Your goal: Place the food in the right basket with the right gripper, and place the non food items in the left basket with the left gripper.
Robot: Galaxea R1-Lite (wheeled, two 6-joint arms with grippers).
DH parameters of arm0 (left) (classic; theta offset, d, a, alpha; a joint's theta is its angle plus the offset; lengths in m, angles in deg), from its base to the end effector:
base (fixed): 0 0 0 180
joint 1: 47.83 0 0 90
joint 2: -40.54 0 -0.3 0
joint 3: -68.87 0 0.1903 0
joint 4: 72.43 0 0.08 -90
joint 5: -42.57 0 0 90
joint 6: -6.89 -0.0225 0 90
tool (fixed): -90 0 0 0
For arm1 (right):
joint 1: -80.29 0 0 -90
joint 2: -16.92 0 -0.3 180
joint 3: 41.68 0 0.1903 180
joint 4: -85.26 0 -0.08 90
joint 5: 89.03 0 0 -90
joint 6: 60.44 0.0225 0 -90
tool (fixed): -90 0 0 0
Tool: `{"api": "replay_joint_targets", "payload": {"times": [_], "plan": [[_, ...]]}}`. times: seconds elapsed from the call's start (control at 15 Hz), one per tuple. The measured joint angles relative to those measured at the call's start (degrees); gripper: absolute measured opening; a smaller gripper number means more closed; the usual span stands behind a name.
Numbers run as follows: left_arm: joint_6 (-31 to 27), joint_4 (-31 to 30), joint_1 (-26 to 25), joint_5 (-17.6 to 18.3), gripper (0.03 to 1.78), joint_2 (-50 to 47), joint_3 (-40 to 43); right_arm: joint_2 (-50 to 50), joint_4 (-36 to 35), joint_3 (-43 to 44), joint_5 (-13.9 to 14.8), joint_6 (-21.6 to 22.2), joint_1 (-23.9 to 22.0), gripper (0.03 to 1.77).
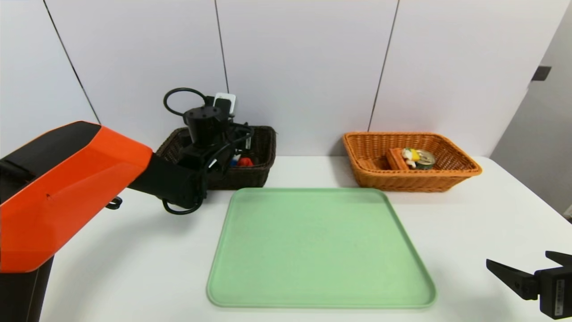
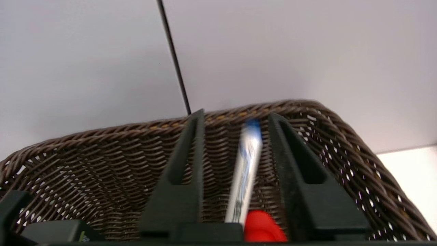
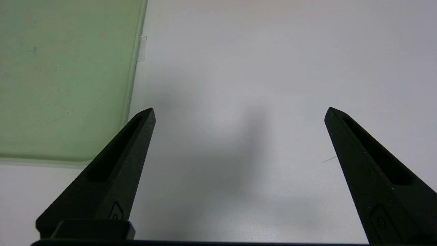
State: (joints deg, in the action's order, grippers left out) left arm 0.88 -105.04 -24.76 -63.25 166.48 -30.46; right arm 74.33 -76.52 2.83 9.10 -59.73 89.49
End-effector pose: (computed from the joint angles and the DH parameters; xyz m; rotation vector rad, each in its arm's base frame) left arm 0.4139 -0.1696 0.1683 0.0698 -0.1053 -0.1211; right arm 0.1105 0.0147 0.1574 -0.0697 0.5370 0.0149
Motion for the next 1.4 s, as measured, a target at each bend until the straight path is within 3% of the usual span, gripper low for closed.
{"api": "replay_joint_targets", "payload": {"times": [0.4, 0.73, 0.93, 1.07, 1.4], "plan": [[-0.1, 0.3, -0.3, 0.3, 1.25, -2.1, 1.5, -0.3, 0.0, 0.0, 0.0, 0.0, 0.0, 1.71], [0.6, 14.6, -6.9, -0.4, 1.47, -14.5, 4.4, -1.1, 0.0, 0.3, 0.0, -0.4, 0.1, 1.71], [2.3, 22.8, -16.3, -0.8, 1.54, -27.0, 17.2, -2.3, 0.0, 0.0, -0.1, -0.4, 0.3, 1.71], [2.9, 24.3, -21.8, -1.2, 1.58, -35.4, 27.0, -3.7, 0.1, 0.1, -0.1, -0.4, 0.7, 1.71], [2.7, 25.1, -26.7, -2.6, 1.64, -57.4, 48.8, -9.7, 1.4, -0.1, -0.1, -1.7, 0.0, 1.71]]}}
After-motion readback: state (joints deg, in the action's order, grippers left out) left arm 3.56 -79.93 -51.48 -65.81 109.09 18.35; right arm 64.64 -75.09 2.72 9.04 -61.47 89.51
